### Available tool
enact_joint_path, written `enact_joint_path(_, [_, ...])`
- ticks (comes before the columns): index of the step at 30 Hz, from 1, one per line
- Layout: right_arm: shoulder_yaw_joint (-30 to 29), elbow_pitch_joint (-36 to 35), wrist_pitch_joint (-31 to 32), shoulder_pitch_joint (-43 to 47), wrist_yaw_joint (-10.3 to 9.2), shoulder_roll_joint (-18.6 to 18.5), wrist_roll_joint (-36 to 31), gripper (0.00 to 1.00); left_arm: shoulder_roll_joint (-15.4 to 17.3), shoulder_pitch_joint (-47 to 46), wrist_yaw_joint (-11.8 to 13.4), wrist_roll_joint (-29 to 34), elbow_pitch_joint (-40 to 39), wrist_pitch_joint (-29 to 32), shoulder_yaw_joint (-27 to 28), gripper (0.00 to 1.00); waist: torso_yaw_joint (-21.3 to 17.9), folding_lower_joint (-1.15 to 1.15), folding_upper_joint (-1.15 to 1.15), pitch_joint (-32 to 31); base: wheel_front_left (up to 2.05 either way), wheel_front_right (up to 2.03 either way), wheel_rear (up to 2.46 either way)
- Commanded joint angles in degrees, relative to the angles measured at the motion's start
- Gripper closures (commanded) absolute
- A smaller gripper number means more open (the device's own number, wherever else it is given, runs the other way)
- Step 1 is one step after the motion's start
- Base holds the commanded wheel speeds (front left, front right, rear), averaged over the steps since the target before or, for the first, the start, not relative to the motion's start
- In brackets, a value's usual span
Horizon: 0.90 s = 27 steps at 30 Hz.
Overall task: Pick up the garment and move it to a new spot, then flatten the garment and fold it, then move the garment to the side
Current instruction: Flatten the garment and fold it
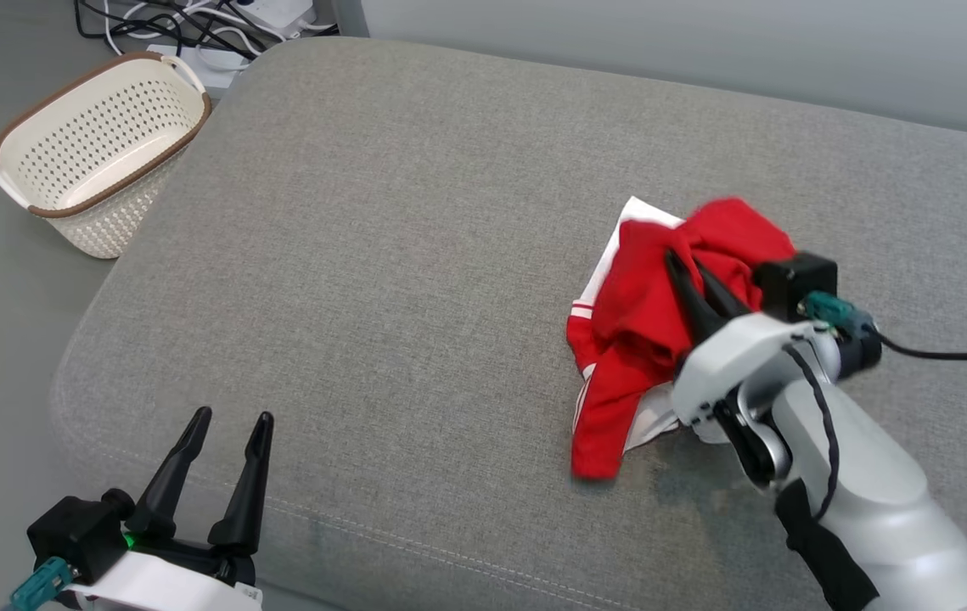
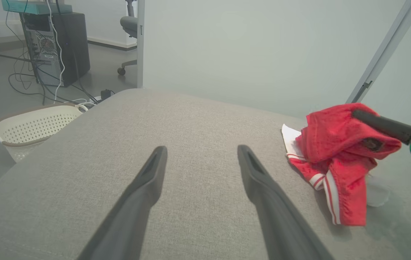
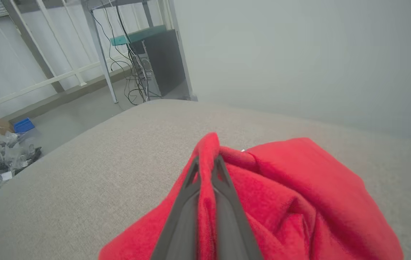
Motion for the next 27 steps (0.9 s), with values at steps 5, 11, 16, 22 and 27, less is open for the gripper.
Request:
enact_joint_path(5, [4.4, -10.1, -1.3, -4.4, 0.41, 0.9, 0.1, 1.0, 1.0, -2.6, -0.4, -0.4, -1.9, -0.3, 1.1, 0.0, -0.5, 0.0, 0.0, -0.3, 0.0, 0.0, 0.0])
enact_joint_path(11, [9.5, -9.2, 0.4, -8.3, 0.41, 0.9, 0.1, 1.0, 0.6, -3.4, -0.4, -0.6, -1.4, -0.3, -2.2, 0.0, 2.2, 0.0, 0.0, 0.0, 0.0, 0.0, 0.0])
enact_joint_path(16, [13.4, -3.9, 1.7, -10.2, 0.41, 0.9, 4.1, 0.0, 0.5, -4.4, -0.4, -1.3, -0.3, -0.3, -5.2, 0.0, 5.5, 0.0, 0.0, 0.1, 0.0, 0.0, 0.0])
enact_joint_path(22, [10.9, -0.7, -0.9, -10.7, 0.41, 0.9, 4.3, 0.0, 0.5, -2.8, -0.4, -1.4, 0.6, -0.3, -3.7, 0.0, 3.7, 0.0, 0.0, -0.6, 0.0, 0.0, 0.0])
enact_joint_path(27, [0.5, -0.6, -1.3, -5.3, 0.41, 0.9, 0.2, 0.0, 0.2, -2.0, -0.4, -1.1, -0.2, -0.3, -2.8, 0.0, 0.1, 0.0, 0.0, -0.6, 0.0, 0.0, 0.0])
